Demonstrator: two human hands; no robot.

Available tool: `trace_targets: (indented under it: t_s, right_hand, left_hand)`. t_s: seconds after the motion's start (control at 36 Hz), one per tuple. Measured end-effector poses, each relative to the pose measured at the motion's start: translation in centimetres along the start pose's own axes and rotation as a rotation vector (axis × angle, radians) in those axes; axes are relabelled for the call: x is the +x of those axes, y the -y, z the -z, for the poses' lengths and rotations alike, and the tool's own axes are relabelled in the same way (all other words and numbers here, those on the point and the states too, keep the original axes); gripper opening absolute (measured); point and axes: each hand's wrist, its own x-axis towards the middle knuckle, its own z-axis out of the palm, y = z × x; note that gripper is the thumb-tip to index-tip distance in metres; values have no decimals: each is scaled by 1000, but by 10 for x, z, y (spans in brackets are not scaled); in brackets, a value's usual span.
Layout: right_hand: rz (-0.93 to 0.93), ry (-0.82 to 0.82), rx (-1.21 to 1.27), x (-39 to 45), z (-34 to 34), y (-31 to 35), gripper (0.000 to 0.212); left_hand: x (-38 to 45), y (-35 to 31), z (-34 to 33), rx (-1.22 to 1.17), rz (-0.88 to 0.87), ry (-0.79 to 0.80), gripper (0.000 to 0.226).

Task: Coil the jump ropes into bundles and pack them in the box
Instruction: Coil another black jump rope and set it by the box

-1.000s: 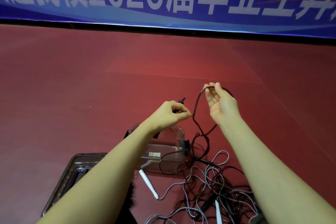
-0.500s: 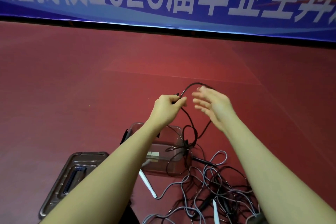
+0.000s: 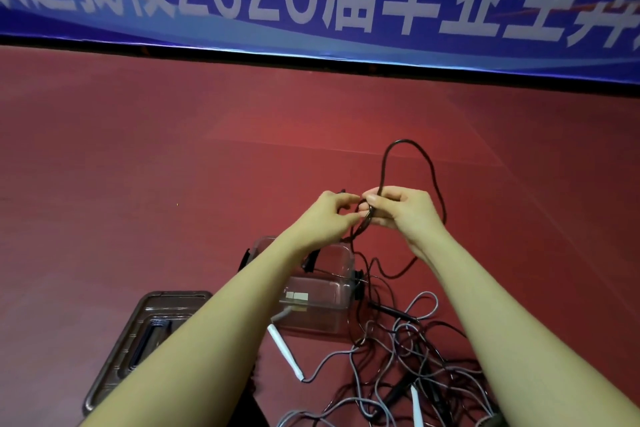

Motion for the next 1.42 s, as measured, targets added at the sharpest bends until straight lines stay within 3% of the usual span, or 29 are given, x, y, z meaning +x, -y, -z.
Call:
trace_targets:
  t_s: [0.17,0.31,0.5,0.75,1.0,1.14,1.28,1.42]
  right_hand:
    - [15,-31,89,0,1,3,7]
    - [34,-83,142,2,2,3,7]
    - [143,-239,-173,8,6,-1,28]
    - [186,-223,-97,7,0,-3,21]
    - [199,-271,-78,5,-4,-1,25]
    - [216,-376,-49,2,-4,6,27]
    - [210,-408,162,4,-1,10,25]
    - [217,-437,377,6,4,13,23]
  left_hand:
    - [3,8,-2,-10,-32,-18,57]
    - [4,9,-9,62,-124,-151,32]
    - [6,5,-9,-2,-189,-304,34]
    - [11,6,-17,75,-198,-259,27]
    - [10,9,-17,362,-224,-196,25]
    - [7,15,-14,426,-195,-187,40]
    - [5,19,-13,477,-310,-139,38]
    - [6,25,-11,500,-281,-57,33]
